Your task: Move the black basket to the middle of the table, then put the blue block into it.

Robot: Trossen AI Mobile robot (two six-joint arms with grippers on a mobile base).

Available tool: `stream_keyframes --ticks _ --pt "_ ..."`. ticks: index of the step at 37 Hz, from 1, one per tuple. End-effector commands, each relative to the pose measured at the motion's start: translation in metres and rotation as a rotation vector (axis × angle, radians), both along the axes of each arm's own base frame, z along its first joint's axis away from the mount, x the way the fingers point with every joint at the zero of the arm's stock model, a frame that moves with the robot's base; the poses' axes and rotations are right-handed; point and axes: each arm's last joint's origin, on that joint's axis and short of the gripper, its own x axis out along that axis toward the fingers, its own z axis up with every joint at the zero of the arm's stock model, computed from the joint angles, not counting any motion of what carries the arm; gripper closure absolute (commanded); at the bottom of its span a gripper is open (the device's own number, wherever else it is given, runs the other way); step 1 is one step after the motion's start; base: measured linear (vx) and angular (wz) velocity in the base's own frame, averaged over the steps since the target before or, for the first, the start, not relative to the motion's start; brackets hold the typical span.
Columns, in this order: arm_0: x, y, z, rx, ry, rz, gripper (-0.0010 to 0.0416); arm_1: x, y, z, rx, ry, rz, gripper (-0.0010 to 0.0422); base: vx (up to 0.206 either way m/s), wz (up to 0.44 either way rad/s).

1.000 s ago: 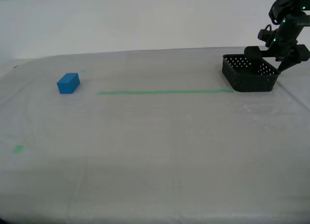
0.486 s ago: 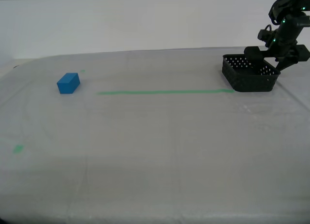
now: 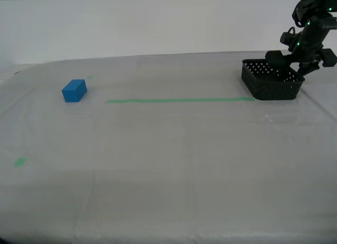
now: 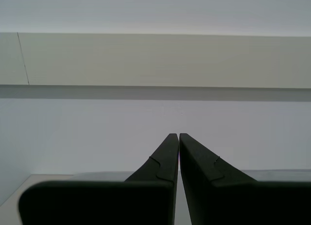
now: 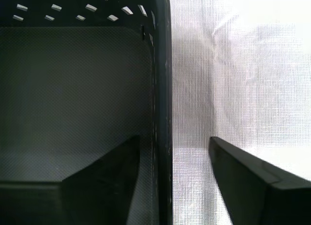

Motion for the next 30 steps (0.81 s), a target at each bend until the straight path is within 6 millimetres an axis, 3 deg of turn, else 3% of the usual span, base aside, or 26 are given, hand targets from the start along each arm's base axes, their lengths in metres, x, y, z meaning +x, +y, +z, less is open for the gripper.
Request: stream_keyframes --ticks 1,13,30 --pt "-0.0001 0.0001 -0.0002 -0.002 0.002 -0.001 0.0261 -0.0001 -0.0001 0.0007 0.001 -0.006 0.001 0.0412 0.0 0.0" --pt "-0.0002 0.0007 -0.0003 -0.002 0.003 0.001 0.0412 -0.0001 0.0 0.0007 0.001 -0.006 0.001 0.0412 0.0 0.0" --pt "-0.0003 0.001 0.0081 -0.002 -0.004 0.0 0.0407 -0.0001 -0.0001 0.0007 0.001 -0.006 0.001 0.0412 0.0 0.0"
